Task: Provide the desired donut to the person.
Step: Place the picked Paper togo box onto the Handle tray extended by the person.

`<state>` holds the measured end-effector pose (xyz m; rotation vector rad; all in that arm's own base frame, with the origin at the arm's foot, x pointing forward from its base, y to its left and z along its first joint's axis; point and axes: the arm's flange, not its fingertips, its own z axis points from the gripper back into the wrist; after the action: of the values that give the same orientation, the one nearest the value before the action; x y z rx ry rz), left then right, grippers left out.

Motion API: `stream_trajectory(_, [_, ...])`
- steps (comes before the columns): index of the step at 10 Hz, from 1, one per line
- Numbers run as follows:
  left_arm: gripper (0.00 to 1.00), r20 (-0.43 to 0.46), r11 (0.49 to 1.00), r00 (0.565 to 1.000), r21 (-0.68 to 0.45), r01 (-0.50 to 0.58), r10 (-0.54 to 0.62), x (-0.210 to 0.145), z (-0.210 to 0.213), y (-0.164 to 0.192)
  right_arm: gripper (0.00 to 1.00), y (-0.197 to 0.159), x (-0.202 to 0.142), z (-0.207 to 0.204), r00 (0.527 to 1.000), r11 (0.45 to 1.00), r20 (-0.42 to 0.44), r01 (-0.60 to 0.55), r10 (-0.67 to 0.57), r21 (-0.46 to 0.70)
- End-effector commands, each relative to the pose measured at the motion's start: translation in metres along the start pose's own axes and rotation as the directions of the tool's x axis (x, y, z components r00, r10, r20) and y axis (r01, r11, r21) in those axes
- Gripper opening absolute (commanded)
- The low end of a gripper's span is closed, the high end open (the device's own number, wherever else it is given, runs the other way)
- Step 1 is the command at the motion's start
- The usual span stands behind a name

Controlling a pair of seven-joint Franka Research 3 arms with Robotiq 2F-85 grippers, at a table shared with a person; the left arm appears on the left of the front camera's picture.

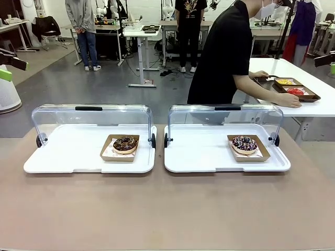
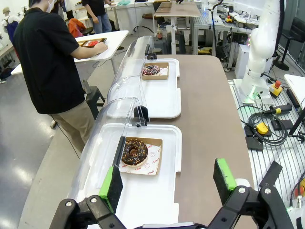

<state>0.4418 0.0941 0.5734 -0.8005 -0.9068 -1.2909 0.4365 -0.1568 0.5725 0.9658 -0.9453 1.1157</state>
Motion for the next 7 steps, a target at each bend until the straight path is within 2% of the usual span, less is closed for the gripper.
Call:
stream_trajectory(1, [1.00, 0.009, 1.000, 1.000, 0.002, 0.004, -0.004, 0.0003, 0.0005, -0.0012, 1.00, 0.0006, -0.0003, -0.0003, 1.000, 1.000, 0.003, 0.004, -0.004, 0.001])
stream_trajectory(7, [1.00, 0.009, 1.000, 1.000, 0.002, 0.004, -0.004, 0.0003, 0.0005, -0.0012, 1.00, 0.0006, -0.0003, -0.0003, 1.000, 1.000, 0.003, 0.004, -0.004, 0.001])
